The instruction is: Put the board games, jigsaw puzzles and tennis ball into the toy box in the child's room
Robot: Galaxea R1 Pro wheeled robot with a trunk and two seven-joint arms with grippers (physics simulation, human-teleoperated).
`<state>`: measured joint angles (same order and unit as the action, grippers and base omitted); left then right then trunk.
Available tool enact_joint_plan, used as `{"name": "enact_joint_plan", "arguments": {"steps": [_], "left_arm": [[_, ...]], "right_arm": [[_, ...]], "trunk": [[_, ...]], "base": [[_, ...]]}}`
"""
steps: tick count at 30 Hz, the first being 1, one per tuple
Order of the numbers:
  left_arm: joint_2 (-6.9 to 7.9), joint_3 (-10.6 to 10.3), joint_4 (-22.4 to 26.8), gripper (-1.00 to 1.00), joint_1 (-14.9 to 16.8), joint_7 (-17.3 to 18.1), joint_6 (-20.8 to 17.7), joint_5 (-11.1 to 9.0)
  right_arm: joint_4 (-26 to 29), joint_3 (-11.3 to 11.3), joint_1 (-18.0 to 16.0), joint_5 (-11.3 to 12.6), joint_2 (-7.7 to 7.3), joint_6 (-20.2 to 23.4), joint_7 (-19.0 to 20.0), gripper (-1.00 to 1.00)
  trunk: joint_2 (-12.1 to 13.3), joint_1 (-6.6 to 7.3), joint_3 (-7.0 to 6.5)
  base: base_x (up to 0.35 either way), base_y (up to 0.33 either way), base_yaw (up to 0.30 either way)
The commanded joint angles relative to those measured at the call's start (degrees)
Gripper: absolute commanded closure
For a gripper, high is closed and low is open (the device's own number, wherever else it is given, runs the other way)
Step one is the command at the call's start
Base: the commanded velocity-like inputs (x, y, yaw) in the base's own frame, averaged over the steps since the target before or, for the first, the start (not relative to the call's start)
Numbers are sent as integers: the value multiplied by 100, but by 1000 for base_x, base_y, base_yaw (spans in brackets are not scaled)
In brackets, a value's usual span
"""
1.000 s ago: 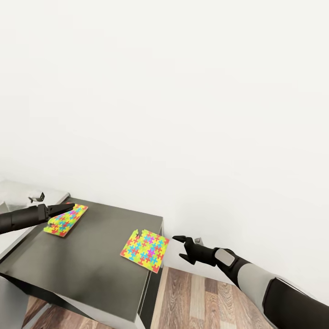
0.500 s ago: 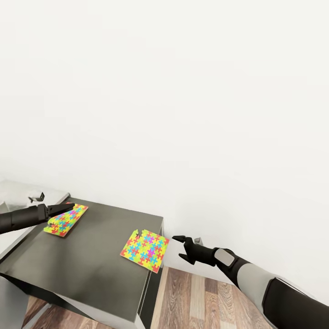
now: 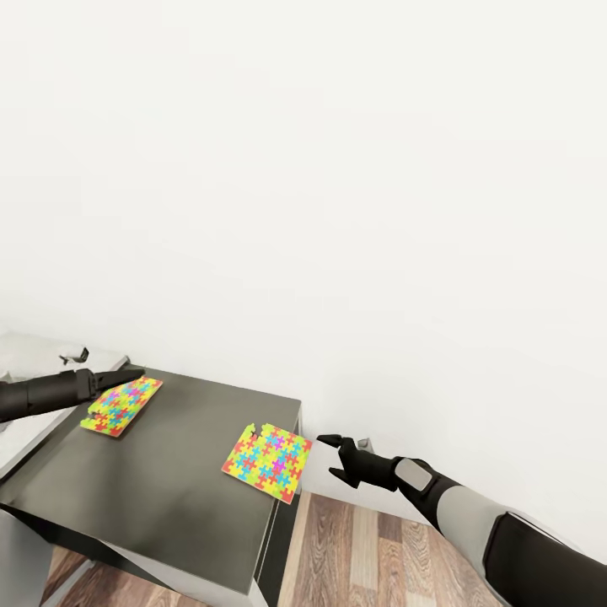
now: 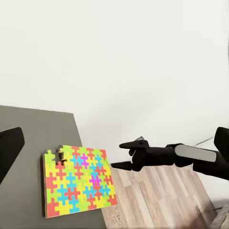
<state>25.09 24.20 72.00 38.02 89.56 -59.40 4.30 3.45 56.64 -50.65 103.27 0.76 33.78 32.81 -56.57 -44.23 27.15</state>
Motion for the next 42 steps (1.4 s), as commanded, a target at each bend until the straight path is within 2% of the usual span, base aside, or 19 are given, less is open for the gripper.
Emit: {"name": "enact_joint_plan", "arguments": {"steps": [1,2,4,5,8,11,15,32,37,42], "left_arm": [[-10,-111,93,-100,30,44,-60,49],[-17,-268,150,-100,46,44,-60,51],[-22,-446,187,-100,59,44,-60,52],[-25,-620,211,-100,68,44,-60,53],[-29,-804,231,-100,79,44,-60,53],[-35,-926,244,-100,87,44,-60,49],[-38,-985,250,-100,90,44,-60,52],[-39,-1019,253,-100,92,44,-60,45],[-39,-1022,253,-100,92,44,-60,45],[-39,-1017,253,-100,92,44,-60,45]], "right_arm": [[-12,47,-6,44,3,22,28,-100],[-12,46,-6,44,3,21,30,-100],[-11,44,-6,44,3,20,31,-100],[-11,42,-6,44,3,20,30,-100],[-11,41,-5,44,3,16,31,-100],[-11,41,-5,44,3,-33,34,-100],[-11,40,-6,44,3,-107,39,-100],[-11,40,-6,38,10,-159,41,-100],[-11,45,-6,36,99,-162,41,-100],[-11,48,-6,30,201,-168,39,-100]], "trunk": [[-4,0,6],[-4,0,6],[-4,0,6],[-4,0,6],[-4,0,6],[-125,-66,60],[-285,-154,132],[-285,-154,132],[-486,-264,222],[-486,-264,222]], "base": [[0,0,0],[0,0,0],[0,0,0],[0,0,0],[0,0,0],[0,0,0],[0,0,0],[0,0,0],[0,0,0],[0,0,0]]}}
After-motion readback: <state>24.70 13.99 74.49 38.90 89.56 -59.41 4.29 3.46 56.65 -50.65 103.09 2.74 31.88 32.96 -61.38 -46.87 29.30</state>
